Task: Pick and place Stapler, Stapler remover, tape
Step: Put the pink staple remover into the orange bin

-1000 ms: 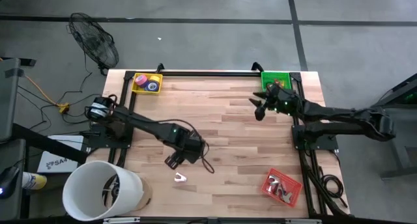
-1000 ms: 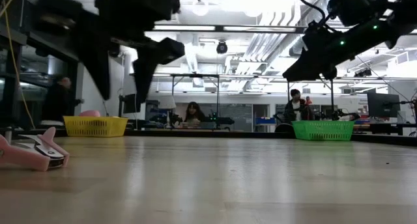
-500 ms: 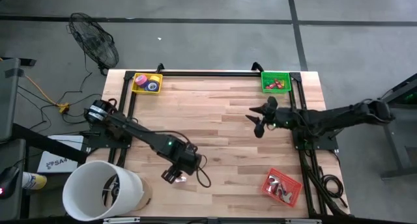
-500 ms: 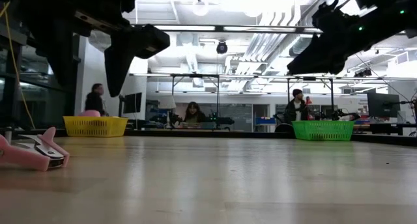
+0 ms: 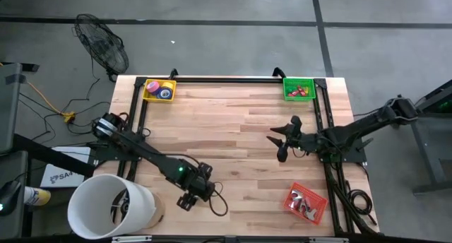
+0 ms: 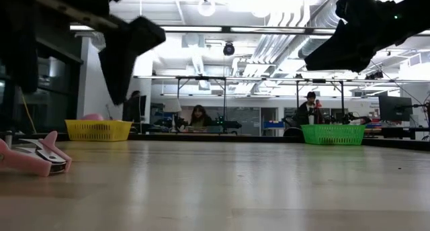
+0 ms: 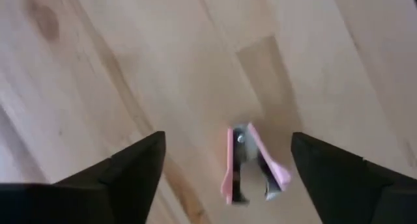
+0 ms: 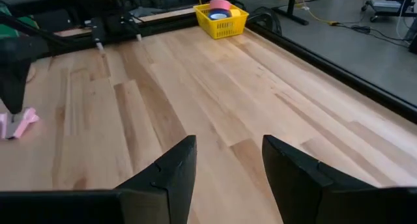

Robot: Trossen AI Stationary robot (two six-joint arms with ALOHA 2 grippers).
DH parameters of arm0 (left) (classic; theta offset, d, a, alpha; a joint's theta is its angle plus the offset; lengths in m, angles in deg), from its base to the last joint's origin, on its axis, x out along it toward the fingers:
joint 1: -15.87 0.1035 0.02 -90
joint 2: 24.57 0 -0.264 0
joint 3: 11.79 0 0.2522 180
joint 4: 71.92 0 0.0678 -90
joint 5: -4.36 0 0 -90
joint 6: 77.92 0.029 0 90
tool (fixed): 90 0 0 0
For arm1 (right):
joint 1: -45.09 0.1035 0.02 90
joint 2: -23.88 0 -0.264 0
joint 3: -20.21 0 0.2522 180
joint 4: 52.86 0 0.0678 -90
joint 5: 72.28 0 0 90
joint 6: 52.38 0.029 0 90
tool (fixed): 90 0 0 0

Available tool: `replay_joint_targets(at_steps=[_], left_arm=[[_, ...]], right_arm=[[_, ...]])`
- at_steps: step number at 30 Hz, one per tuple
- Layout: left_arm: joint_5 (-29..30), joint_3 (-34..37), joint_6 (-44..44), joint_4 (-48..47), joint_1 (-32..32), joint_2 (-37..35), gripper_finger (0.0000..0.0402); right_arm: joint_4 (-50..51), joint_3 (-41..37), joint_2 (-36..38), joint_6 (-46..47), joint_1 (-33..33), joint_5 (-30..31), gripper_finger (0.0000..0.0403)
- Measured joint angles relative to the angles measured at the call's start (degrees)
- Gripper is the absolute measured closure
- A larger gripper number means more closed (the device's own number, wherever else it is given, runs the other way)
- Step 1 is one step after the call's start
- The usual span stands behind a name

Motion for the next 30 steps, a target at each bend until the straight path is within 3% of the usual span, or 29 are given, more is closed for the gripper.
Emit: replay_joint_targets(at_steps=[5, 15, 30], left_arm=[[-1.59, -0.04, -3.14, 1.35, -0.82, 1.88, 0.005], [-2.97, 0.08, -6.75, -2.19, -1.7, 5.68, 0.0048], [-2.19, 0.32, -10.64, -5.07, -1.66, 6.74, 0.0048]], right_arm=[[-2.48, -0.02, -3.21, 1.35, 2.84, 1.93, 0.0236], [-9.42, -0.03, -6.23, -1.53, 3.41, 2.76, 0.0236], [-10.03, 0.0, -8.91, 1.41, 5.57, 1.67, 0.0236]])
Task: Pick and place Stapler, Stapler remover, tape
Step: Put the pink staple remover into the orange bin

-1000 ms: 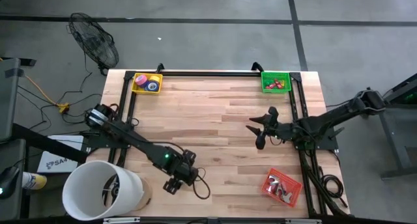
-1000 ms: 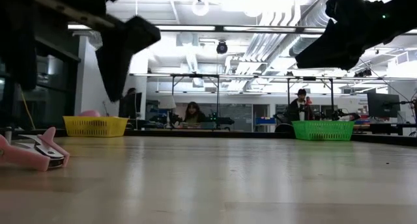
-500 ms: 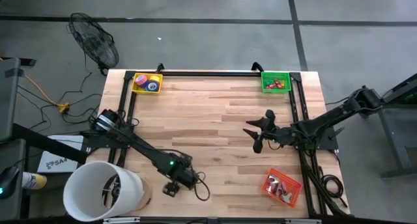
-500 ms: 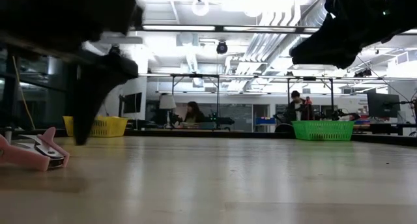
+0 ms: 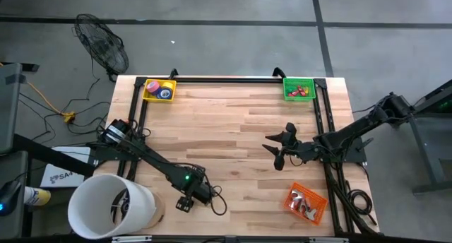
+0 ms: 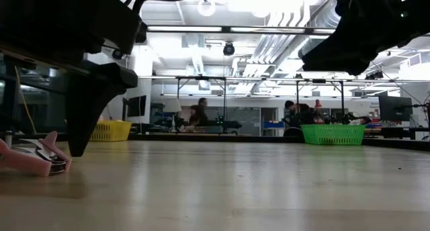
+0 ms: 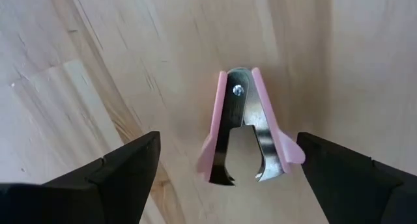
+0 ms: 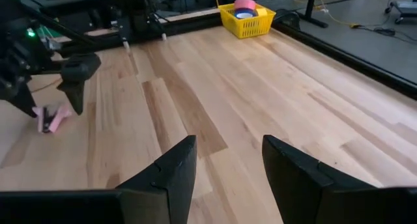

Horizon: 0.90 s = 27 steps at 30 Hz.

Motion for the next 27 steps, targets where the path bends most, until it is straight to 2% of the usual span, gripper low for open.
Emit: replay_joint_targets(at_steps=[4, 8, 16, 27], left_arm=[[-0.12, 0.13, -0.38, -0.22, -0.02, -0.02, 0.0055], [-1.23, 0.14, -2.17, 0.12, -0.03, 0.48, 0.0087], [-2.13, -0.04, -2.7, 0.15, -0.07, 2.98, 0.0177], [-1.24, 0.02, -0.72, 0.05, 0.09, 3.01, 0.0317]], right_arm=[[0.05, 0.0, -0.23, 1.19, 0.9, 0.12, 0.0236], [0.03, 0.0, -0.36, 1.25, 1.78, 0.09, 0.0236], [0.08, 0.0, -0.38, 2.19, 2.86, 1.22, 0.0236], [0.05, 0.0, -0.38, 2.28, 2.86, 1.17, 0.0236]])
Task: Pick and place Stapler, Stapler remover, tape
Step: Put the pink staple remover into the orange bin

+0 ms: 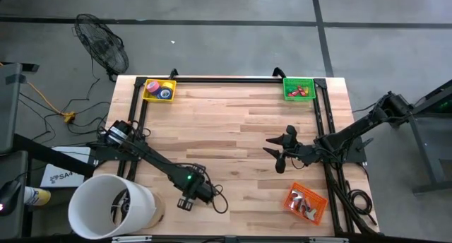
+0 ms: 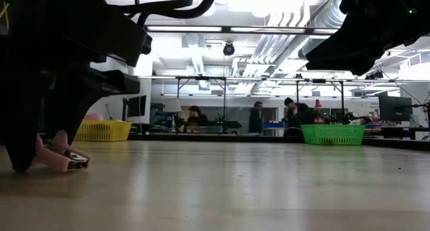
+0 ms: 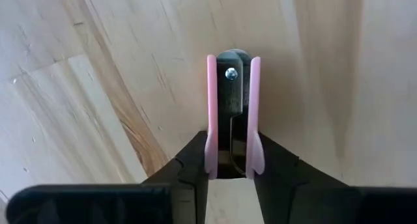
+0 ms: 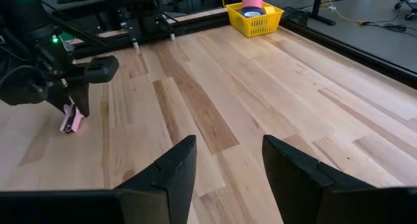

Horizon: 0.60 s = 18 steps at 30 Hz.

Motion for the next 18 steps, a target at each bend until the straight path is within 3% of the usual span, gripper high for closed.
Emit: replay_joint_targets(at_steps=[6, 11, 18], left_arm=[[0.82, 0.05, 1.16, 0.2, -0.07, 0.07, 0.0318], [2.09, -0.37, 1.4, 0.62, -0.07, 0.16, 0.0318], [13.82, -7.52, 10.35, 4.32, 0.66, 0.78, 0.0316]], right_arm=[[0.0, 0.0, 0.0, 0.0, 0.0, -1.26, 0.0236], [-0.08, 0.0, 0.0, -1.14, 0.0, -5.84, 0.0236], [-4.27, 0.0, -0.71, -5.66, 0.24, -9.04, 0.0236]])
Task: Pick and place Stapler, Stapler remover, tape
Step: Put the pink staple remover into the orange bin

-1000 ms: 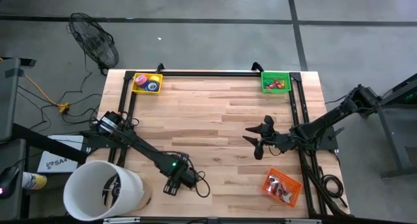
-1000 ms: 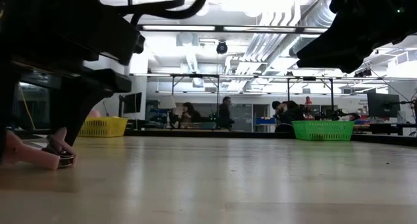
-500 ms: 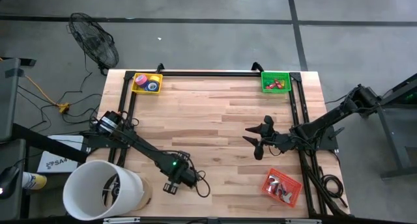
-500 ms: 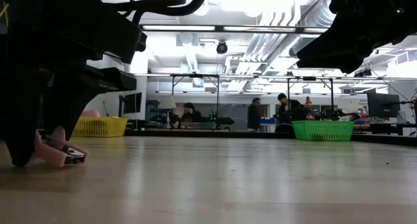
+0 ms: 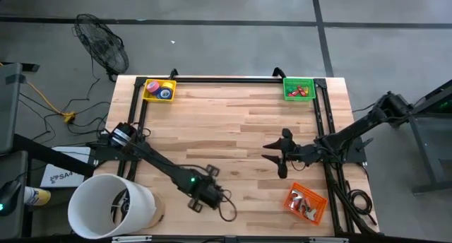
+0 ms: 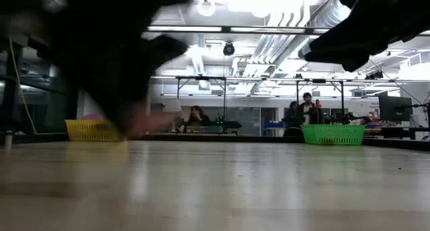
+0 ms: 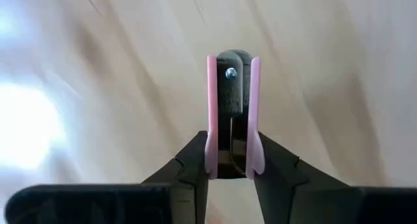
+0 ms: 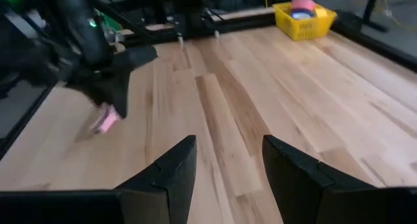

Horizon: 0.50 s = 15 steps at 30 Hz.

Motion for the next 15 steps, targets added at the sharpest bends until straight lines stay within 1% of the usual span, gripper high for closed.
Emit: replay_joint_targets(at_steps=[2, 4, 10, 12, 15], left_arm=[[3.38, -2.71, 3.2, 1.37, 0.12, -0.2, 0.0316], [7.34, -4.68, 5.63, 0.72, 0.31, -0.27, 0.0316], [19.69, -8.02, 12.82, 3.67, 0.99, -0.29, 0.0315], [21.96, -8.87, 15.78, 5.92, 1.3, -0.33, 0.0315], [22.56, -9.25, 19.39, 9.81, 2.01, -0.36, 0.0315]], right_arm=[[-2.84, 0.0, -1.4, -2.96, 0.74, 0.02, 0.0236], [-6.99, 0.0, -3.3, -6.78, 1.53, -0.03, 0.0236], [-20.7, 0.0, -10.84, -23.94, 4.94, 2.23, 0.0236], [-25.36, 0.02, -13.39, -29.37, 6.1, 2.82, 0.0236], [-31.9, 0.09, -17.25, -37.47, 7.23, 2.86, 0.0236]])
